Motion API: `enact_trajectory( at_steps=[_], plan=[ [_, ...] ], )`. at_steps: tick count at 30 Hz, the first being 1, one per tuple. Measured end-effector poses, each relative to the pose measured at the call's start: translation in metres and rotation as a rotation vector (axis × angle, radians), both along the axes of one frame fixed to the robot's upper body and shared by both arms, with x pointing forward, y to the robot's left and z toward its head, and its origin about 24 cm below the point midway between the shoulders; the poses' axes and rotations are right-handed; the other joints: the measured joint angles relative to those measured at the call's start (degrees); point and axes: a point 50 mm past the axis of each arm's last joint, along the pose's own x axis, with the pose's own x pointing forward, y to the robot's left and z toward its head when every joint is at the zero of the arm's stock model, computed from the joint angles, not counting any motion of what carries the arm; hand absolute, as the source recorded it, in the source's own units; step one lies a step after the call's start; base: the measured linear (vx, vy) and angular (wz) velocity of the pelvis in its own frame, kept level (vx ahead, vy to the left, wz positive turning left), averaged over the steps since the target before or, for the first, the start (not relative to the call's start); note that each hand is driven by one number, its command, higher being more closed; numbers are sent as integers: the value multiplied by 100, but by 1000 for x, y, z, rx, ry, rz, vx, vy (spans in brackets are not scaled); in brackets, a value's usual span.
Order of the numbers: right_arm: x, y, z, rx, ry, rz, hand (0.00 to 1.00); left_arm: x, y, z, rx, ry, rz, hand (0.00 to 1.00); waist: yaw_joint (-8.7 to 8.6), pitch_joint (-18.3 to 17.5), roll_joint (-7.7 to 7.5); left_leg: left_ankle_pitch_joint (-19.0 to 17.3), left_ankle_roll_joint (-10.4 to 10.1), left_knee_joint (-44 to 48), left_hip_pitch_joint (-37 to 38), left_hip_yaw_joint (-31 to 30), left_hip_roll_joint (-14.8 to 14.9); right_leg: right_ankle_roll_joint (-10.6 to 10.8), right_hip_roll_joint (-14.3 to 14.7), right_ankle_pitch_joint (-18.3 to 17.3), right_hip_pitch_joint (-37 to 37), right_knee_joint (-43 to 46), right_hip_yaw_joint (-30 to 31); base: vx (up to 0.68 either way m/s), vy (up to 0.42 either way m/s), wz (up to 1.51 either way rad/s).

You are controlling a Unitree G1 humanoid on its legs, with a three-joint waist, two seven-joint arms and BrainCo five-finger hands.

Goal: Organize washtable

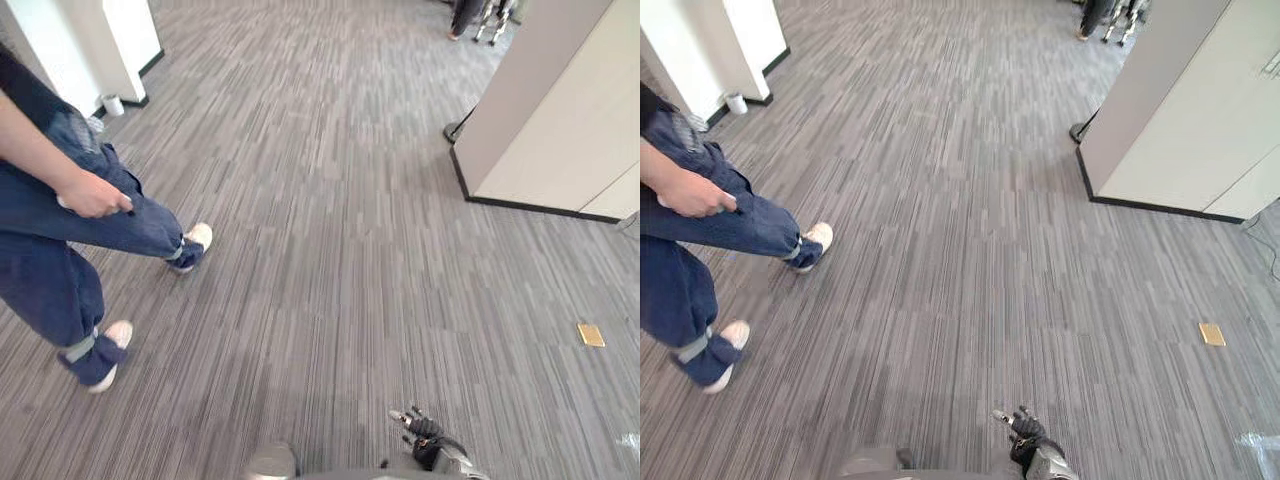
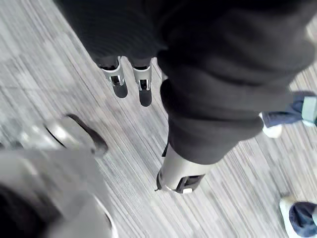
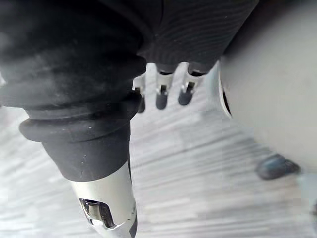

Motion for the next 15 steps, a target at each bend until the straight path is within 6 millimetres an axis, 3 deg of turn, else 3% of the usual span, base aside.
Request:
enact_trajectory(
  at_steps=[1,2,3,4,5,6,7,8,9,10,11,12,13,14,15],
  plan=[
    [-2,-10,1,-23,-7,-40,0,22,-3,3,2,-53,-48,0,-90,46,76,-136,-13,-51,197,-178,25,27,84,-62,-303,-1155,-325,549,12,99],
    [-5,-14,1,-30,3,-50,0,30,-6,4,-2,-71,-69,0,-140,66,99,-209,-27,-71,291,-282,36,56,133,50,-388,-1916,-493,566,-41,93],
    [-10,-18,0,-34,11,-75,0,38,-9,5,-2,-96,-83,0,-149,88,121,-346,-86,-201,565,-330,44,148,253,520,-423,-3627,-862,623,-84,71],
    [-12,-19,0,-34,8,-91,0,42,-9,6,0,-106,-86,0,-173,101,90,-503,-189,-372,915,-388,-2,278,254,765,-624,-4531,-1073,805,-134,59],
    [-11,-21,0,-37,4,-111,0,41,-11,5,-4,-100,-88,0,-181,101,98,-629,-194,-393,1062,-445,15,266,238,759,-767,-4586,-1052,729,-135,66],
    [-14,-22,-1,-33,14,-131,0,33,-15,3,-9,-74,-89,0,-239,88,187,-897,-216,-323,1358,-601,140,55,290,616,-859,-4466,-981,620,-128,63],
    [-19,-20,-2,-22,32,-140,0,27,-15,1,-5,-57,-92,0,-285,67,131,-962,-200,-154,1446,-655,149,-138,311,624,-858,-4351,-832,852,-182,60],
    [-24,-21,-4,-1,50,-180,0,18,-19,-1,-13,-38,-75,0,-274,23,258,-1009,-195,604,1287,-671,309,-557,459,1188,-918,-3944,-557,926,-221,28],
    [-27,-25,-5,-2,58,-197,0,5,-20,-4,-22,4,-63,0,-274,-70,437,-814,-523,2073,706,-656,610,-668,653,1366,-797,-3807,-595,1088,-284,4],
    [-27,-29,-4,-10,57,-210,0,-1,-23,-6,-29,28,-67,0,-275,-91,542,-497,-851,2822,431,-658,799,-725,805,1430,-669,-3795,-659,726,-196,-43],
    [-27,-39,-2,-37,55,-211,0,-15,-33,-9,-68,72,-54,0,-216,-110,868,708,-1235,3964,3,-672,1129,-783,1179,1211,-389,-3804,-638,1030,-162,-83],
    [-28,-42,-2,-48,56,-213,0,-29,-37,-11,-93,113,-26,0,-131,-74,985,1461,-1314,4925,-453,-347,1531,-764,1511,972,-39,-4012,-453,704,-64,-92],
    [-30,-42,-2,-48,64,-214,0,-29,-36,-11,-95,115,-29,0,-115,-53,1012,1243,-1085,5451,-732,-47,1765,-751,1618,885,177,-4123,-341,1010,-60,-74],
    [-30,-38,-4,-35,79,-209,0,-31,-31,-11,-85,114,-36,0,-52,52,855,717,-629,6093,-1120,452,1972,-659,1667,684,675,-4330,-122,629,-26,-45],
    [-31,-32,-6,-24,102,-190,0,-31,-27,-10,-72,111,-49,0,14,136,647,422,-530,6269,-1394,684,1936,-572,1637,553,1085,-4537,53,927,-23,-43]
  ],
)
